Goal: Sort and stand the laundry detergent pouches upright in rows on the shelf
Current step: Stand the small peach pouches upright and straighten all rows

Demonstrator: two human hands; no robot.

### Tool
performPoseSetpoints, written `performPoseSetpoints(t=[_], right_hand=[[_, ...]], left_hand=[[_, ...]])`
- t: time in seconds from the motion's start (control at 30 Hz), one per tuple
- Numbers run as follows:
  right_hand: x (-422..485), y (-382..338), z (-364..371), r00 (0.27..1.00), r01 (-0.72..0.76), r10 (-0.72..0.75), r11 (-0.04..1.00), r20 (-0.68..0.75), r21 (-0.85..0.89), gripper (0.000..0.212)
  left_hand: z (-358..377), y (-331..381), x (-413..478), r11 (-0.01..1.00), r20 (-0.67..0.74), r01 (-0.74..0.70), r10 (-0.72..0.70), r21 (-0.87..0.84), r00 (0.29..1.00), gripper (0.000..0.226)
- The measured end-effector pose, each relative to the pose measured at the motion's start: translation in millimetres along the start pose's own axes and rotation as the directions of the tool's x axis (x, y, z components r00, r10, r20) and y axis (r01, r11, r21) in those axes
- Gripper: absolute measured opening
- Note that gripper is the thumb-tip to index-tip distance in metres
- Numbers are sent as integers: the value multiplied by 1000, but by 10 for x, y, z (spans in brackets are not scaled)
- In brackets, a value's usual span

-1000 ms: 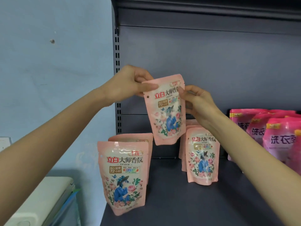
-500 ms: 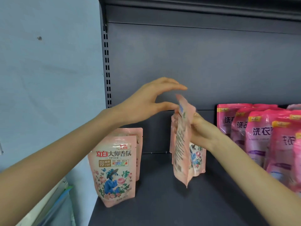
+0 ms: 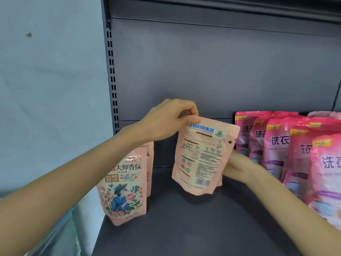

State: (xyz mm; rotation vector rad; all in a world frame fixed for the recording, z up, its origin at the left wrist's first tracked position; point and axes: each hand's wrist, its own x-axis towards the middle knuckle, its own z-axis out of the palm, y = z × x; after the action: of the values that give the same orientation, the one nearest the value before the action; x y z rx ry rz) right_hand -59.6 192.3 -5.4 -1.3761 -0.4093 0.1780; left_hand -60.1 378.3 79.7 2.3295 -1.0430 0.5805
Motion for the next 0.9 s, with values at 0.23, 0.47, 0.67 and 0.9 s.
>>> performPoseSetpoints(t=[0.23, 0.47, 0.67, 0.9], right_hand=[[40, 70, -187, 984, 48, -30, 994, -177, 99, 55], [-30, 43, -125, 973, 188, -199, 977, -120, -96, 40], [11, 81, -233, 952, 214, -229, 972, -202, -96, 22], [-14, 112, -451, 966, 173, -171, 985, -193, -9, 14]], left_hand=[[59, -83, -17, 995, -149, 93, -99, -48, 984, 12], [164, -80, -47, 988, -282, 146, -153, -46, 947, 10], [357, 7, -121, 977, -350, 198, -214, -83, 912, 11], [495, 167, -35, 917, -275, 344, -390, -203, 879, 14]])
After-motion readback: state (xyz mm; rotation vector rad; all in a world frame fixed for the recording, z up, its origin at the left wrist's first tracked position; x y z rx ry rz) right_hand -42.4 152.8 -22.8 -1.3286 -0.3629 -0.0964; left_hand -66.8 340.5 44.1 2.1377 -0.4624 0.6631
